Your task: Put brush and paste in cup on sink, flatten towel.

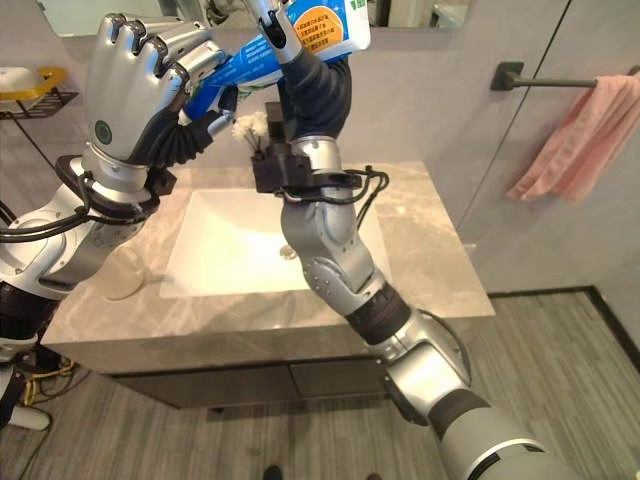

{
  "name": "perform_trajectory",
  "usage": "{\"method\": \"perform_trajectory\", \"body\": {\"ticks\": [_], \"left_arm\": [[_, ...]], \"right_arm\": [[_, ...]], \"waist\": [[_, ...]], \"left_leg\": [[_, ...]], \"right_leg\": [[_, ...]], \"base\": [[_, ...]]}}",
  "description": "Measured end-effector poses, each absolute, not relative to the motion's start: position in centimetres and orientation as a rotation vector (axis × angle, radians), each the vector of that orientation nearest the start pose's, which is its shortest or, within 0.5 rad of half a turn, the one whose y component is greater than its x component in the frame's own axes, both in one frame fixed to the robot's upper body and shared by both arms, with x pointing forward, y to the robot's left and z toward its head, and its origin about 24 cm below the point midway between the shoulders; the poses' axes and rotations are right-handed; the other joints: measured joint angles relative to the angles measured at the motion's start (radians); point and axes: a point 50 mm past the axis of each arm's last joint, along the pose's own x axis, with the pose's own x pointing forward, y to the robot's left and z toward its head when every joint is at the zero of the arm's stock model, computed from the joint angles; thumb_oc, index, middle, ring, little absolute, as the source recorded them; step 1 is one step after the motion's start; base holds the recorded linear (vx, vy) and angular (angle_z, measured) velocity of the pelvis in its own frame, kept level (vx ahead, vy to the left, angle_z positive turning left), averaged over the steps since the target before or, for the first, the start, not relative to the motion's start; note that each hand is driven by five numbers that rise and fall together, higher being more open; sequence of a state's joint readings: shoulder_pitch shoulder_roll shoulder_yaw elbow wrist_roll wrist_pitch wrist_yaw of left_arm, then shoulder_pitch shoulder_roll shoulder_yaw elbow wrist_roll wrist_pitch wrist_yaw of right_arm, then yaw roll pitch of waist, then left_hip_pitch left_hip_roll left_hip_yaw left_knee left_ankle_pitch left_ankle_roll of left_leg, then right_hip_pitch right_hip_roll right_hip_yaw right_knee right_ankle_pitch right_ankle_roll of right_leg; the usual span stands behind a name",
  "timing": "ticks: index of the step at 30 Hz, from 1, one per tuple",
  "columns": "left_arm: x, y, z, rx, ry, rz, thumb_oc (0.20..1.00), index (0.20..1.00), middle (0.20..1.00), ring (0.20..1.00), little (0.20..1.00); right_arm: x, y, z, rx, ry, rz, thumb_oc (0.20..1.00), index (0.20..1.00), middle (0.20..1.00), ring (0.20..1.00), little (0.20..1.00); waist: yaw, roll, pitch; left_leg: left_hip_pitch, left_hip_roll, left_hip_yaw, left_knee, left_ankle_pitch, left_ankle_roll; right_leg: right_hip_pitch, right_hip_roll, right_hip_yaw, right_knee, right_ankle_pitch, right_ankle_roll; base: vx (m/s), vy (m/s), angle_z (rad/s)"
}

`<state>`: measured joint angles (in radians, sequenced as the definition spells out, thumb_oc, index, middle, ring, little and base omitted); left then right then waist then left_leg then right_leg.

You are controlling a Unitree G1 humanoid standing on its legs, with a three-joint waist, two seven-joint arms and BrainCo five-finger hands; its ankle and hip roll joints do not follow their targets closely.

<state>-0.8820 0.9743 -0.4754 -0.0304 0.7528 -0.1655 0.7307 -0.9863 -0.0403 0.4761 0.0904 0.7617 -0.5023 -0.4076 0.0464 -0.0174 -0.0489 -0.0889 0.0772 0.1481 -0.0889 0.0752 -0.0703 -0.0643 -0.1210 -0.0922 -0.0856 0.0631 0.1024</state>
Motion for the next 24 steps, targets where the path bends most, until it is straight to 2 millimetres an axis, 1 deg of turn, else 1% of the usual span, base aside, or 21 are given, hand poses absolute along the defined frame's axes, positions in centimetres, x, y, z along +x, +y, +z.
{"method": "perform_trajectory", "body": {"ticks": [9, 10, 11, 12, 15, 17, 20, 24], "left_arm": [[28.7, 15.4, 30.4, 1.375, -1.514, 0.340, 0.200, 0.200, 0.200, 0.200, 0.200], [28.7, 15.4, 30.4, 1.371, -1.515, 0.341, 0.366, 0.366, 0.366, 0.366, 0.366], [28.7, 15.3, 30.4, 1.364, -1.514, 0.347, 0.595, 0.595, 0.595, 0.595, 0.595], [28.6, 15.3, 30.5, 1.346, -1.516, 0.359, 1.000, 1.000, 1.000, 1.000, 1.000], [28.1, 15.2, 30.6, 1.249, -1.518, 0.384, 1.000, 1.000, 1.000, 1.000, 1.000], [27.6, 15.3, 30.4, 1.188, -1.511, 0.406, 1.000, 1.000, 1.000, 1.000, 1.000], [27.4, 15.7, 30.1, 1.169, -1.493, 0.427, 1.000, 1.000, 1.000, 1.000, 1.000], [26.7, 16.4, 29.8, 1.126, -1.477, 0.445, 1.000, 1.000, 1.000, 1.000, 1.000]], "right_arm": [[28.6, -1.4, 30.5, 0.792, -0.852, 0.472, 0.200, 0.200, 0.200, 0.200, 0.200], [28.6, -1.4, 30.5, 0.796, -0.852, 0.466, 0.200, 0.200, 0.200, 0.200, 0.200], [28.5, -1.4, 30.6, 0.793, -0.856, 0.460, 0.200, 0.200, 0.200, 0.200, 0.200], [28.5, -1.4, 30.6, 0.789, -0.862, 0.456, 0.200, 0.200, 0.200, 0.200, 0.200], [28.6, -2.0, 30.8, 0.799, -0.876, 0.405, 0.200, 0.200, 0.200, 0.200, 0.200], [28.8, -2.6, 31.0, 0.813, -0.889, 0.361, 0.200, 0.200, 0.200, 0.200, 0.200], [28.8, -3.0, 31.2, 0.821, -0.901, 0.336, 0.200, 0.200, 0.200, 0.200, 0.200], [28.7, -3.2, 31.3, 0.825, -0.909, 0.334, 0.200, 0.200, 0.200, 0.200, 0.200]], "waist": [[0.000, 0.001, 0.001], [0.000, 0.001, 0.001], [0.001, 0.001, 0.001], [0.001, 0.002, 0.001], [0.003, 0.003, 0.002], [0.003, 0.004, 0.003], [0.023, 0.005, 0.004], [0.028, 0.005, 0.009]], "left_leg": [[0.000, 0.000, -0.001, 0.000, 0.000, 0.000], [0.000, 0.000, -0.002, 0.000, 0.000, 0.000], [0.000, 0.000, -0.002, 0.000, 0.000, 0.000], [0.000, 0.000, -0.003, 0.000, 0.000, 0.000], [0.002, -0.001, -0.010, 0.000, 0.000, 0.000], [0.002, -0.001, -0.028, 0.000, 0.000, 0.000], [0.001, 0.000, -0.032, 0.000, 0.000, -0.001], [0.001, -0.002, -0.050, 0.000, 0.000, -0.001]], "right_leg": [[0.001, 0.000, -0.001, 0.000, 0.000, 0.000], [0.001, 0.000, -0.002, 0.000, 0.000, 0.000], [0.002, 0.000, -0.002, 0.000, 0.000, 0.000], [0.002, 0.000, -0.002, 0.000, 0.000, 0.000], [0.008, 0.000, -0.008, 0.000, -0.002, 0.000], [0.017, 0.000, -0.026, 0.000, -0.008, -0.001], [0.019, 0.001, -0.030, 0.000, -0.011, -0.001], [0.031, 0.001, -0.050, 0.000, -0.018, 0.000]], "base": [[0.00, 0.000, 0.00], [0.00, 0.000, 0.00], [0.00, 0.000, 0.00], [0.00, 0.000, 0.00], [0.01, -0.016, 0.07], [0.01, -0.014, 0.20], [0.01, -0.012, 0.06], [0.02, -0.021, 0.12]]}}
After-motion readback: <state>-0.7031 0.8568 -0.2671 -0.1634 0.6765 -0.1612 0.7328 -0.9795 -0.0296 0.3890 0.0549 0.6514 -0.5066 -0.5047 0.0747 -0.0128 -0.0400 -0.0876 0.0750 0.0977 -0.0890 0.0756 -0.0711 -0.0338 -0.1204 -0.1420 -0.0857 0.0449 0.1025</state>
